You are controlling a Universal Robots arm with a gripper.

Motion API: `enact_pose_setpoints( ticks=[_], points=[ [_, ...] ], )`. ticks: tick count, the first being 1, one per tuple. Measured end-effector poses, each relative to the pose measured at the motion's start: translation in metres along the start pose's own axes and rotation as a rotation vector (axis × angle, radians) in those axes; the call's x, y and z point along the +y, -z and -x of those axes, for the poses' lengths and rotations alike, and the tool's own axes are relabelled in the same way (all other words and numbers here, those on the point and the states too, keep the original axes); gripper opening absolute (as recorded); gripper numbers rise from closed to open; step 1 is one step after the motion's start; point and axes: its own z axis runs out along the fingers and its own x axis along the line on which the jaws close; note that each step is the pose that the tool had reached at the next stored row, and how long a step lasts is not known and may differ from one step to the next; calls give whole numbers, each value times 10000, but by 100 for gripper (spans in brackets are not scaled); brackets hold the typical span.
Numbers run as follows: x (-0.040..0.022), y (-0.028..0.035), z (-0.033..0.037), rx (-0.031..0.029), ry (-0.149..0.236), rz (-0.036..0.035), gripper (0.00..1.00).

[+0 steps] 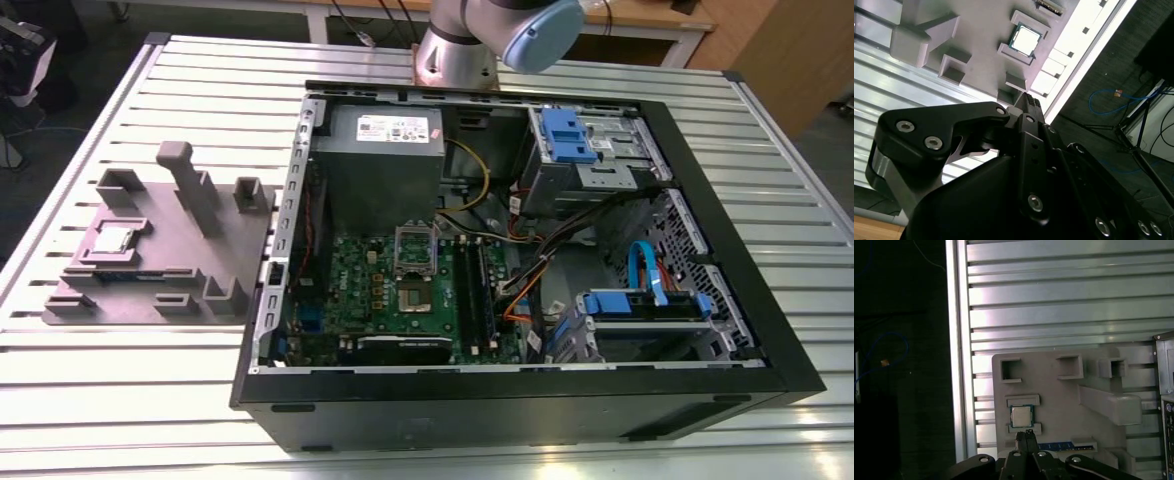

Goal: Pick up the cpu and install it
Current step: 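Pick up the cpu and move it towards the insertion slot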

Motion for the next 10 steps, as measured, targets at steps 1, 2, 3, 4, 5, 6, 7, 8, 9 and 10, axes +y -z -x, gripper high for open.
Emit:
enact_pose_setpoints(
  ticks=[1,2,3,4,5,6,7,8,9,10],
  points=[
    [0,0,0,0,0,0,10],
    [0,0,0,0,0,0,11],
    [0,0,0,0,0,0,16],
    [0,0,-1,0,0,0,16],
    [0,0,-1,0,0,0,23],
    [0,0,-1,0,0,0,29],
    [0,0,-1,0,0,0,29],
    [0,0,-1,0,0,0,35],
    [0,0,-1,0,0,0,41],
    [0,0,-1,0,0,0,41]
  ],
)
